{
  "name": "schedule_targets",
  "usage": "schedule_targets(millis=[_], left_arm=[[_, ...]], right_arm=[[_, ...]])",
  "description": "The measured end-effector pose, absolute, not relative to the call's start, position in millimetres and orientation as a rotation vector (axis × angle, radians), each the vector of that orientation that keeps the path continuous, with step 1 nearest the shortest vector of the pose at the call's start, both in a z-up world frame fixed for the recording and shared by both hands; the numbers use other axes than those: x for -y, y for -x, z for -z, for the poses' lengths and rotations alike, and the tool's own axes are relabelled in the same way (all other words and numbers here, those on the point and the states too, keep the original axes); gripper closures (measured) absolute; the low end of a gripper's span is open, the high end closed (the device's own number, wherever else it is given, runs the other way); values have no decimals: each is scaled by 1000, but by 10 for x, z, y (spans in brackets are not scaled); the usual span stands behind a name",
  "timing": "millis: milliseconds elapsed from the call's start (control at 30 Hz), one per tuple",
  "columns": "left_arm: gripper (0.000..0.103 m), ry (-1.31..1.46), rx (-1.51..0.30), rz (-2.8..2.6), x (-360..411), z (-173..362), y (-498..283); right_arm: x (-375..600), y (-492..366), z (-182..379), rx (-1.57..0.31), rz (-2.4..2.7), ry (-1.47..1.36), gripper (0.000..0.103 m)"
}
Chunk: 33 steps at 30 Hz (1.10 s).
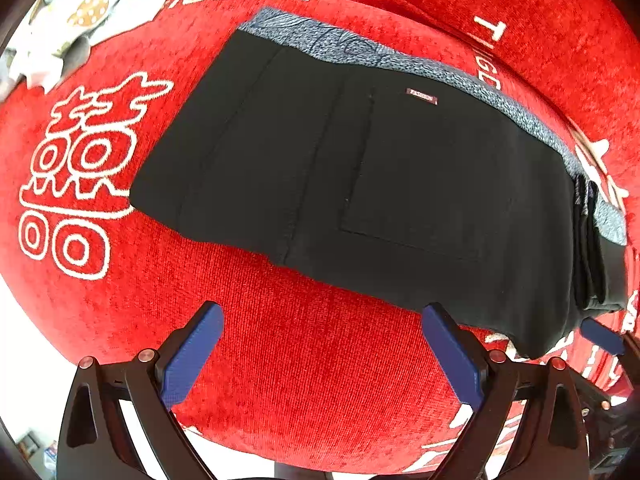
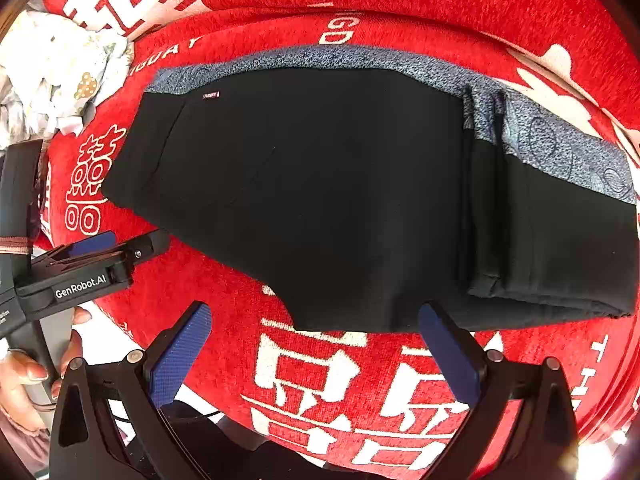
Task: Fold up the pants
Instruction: 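Move both open grippers over the folded black pants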
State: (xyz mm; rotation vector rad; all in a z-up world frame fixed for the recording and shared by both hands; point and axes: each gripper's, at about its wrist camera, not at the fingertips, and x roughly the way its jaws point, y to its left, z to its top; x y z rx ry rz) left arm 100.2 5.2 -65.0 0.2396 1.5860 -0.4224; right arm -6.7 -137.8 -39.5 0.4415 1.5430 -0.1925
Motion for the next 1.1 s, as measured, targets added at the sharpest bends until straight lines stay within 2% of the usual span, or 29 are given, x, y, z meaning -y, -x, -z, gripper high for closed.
schedule_targets(millis=[333, 600, 1100], left_arm=[[3, -82, -1594, 463, -491, 629, -1320], [3, 226, -1644, 560, -924, 597, -1715], [3, 457, -1643, 566, -1012, 922, -1659]], right_arm=[[1284, 49, 468, -1567, 187, -462, 0], [1314, 59, 490, -1565, 191, -483, 0], [1261, -7, 547, -1545, 177, -507, 0]])
